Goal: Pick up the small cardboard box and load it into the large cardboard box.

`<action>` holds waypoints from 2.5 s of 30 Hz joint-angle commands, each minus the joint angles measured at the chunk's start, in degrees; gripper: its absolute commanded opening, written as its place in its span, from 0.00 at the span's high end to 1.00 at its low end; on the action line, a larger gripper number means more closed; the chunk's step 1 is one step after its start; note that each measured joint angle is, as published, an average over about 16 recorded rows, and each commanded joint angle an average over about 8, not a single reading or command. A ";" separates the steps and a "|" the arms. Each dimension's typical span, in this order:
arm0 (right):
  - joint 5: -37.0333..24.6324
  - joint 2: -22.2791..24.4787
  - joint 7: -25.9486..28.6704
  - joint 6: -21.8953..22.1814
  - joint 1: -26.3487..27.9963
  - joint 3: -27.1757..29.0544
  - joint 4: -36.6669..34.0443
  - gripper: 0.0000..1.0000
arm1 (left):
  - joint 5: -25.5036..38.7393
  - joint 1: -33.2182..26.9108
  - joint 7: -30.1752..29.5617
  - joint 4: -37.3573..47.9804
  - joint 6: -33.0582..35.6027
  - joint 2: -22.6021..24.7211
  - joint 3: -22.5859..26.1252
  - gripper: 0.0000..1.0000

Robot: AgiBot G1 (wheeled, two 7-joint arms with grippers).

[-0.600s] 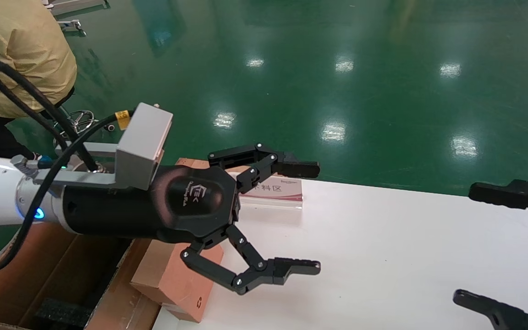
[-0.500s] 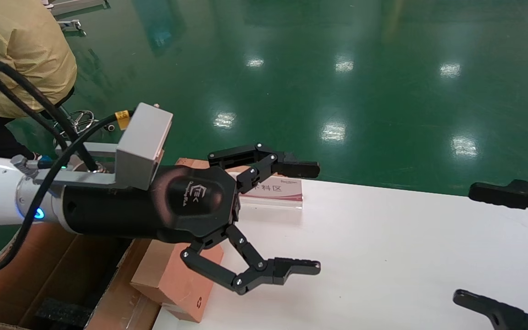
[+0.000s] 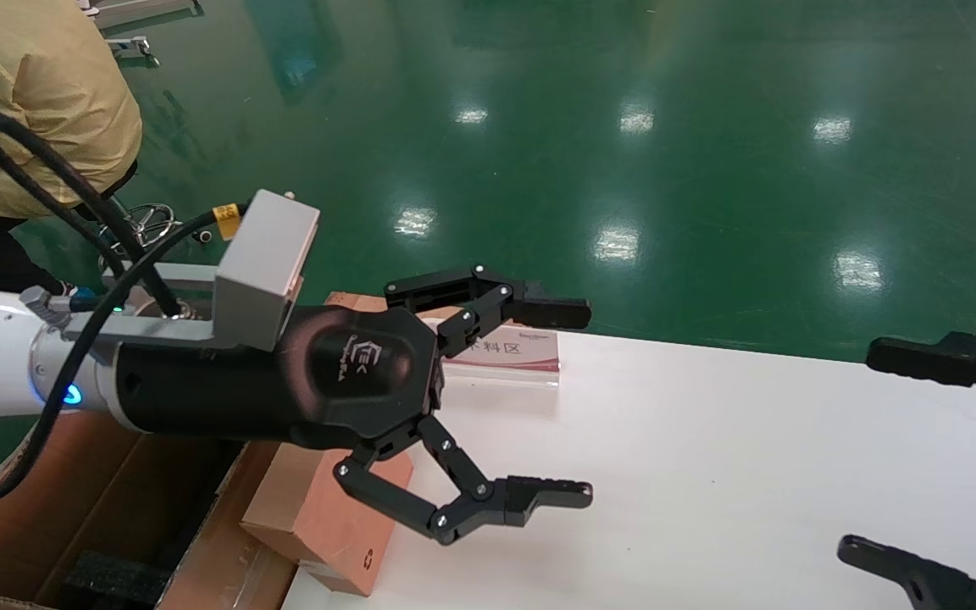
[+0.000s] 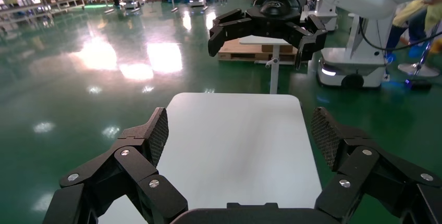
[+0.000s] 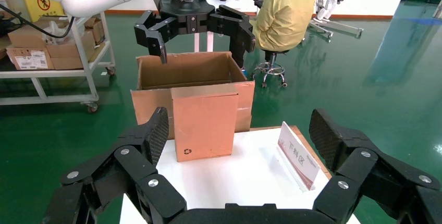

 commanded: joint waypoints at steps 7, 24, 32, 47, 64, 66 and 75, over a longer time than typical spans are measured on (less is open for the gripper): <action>0.02 0.00 -0.02 -0.01 0.02 -0.04 -0.03 0.00 | 3.94 -1.46 -6.92 -1.07 -1.52 -3.05 2.03 0.00; 0.07 0.03 -0.06 0.02 0.04 -0.11 -0.04 0.00 | 32.29 -25.44 -44.82 -4.02 5.25 -6.17 19.38 0.00; 0.09 0.04 -0.08 0.03 0.05 -0.15 -0.04 0.00 | 39.97 -37.30 -55.66 -4.30 5.86 -3.45 32.84 0.00; 0.13 0.07 -0.11 0.06 0.07 -0.21 -0.04 0.00 | 37.79 -57.66 -67.93 -4.27 6.02 1.10 60.05 0.00; 0.18 0.10 -0.15 0.09 0.08 -0.28 -0.04 0.00 | 39.78 -71.89 -77.91 -4.57 4.21 4.85 85.25 0.00; 0.19 0.10 -0.15 0.09 0.08 -0.29 -0.04 0.00 | 39.41 -72.24 -78.00 -4.65 3.35 4.47 86.22 0.00; 0.21 0.12 -0.17 0.11 0.09 -0.32 -0.04 0.00 | 36.20 -71.74 -74.30 -4.68 -0.19 1.17 86.29 0.00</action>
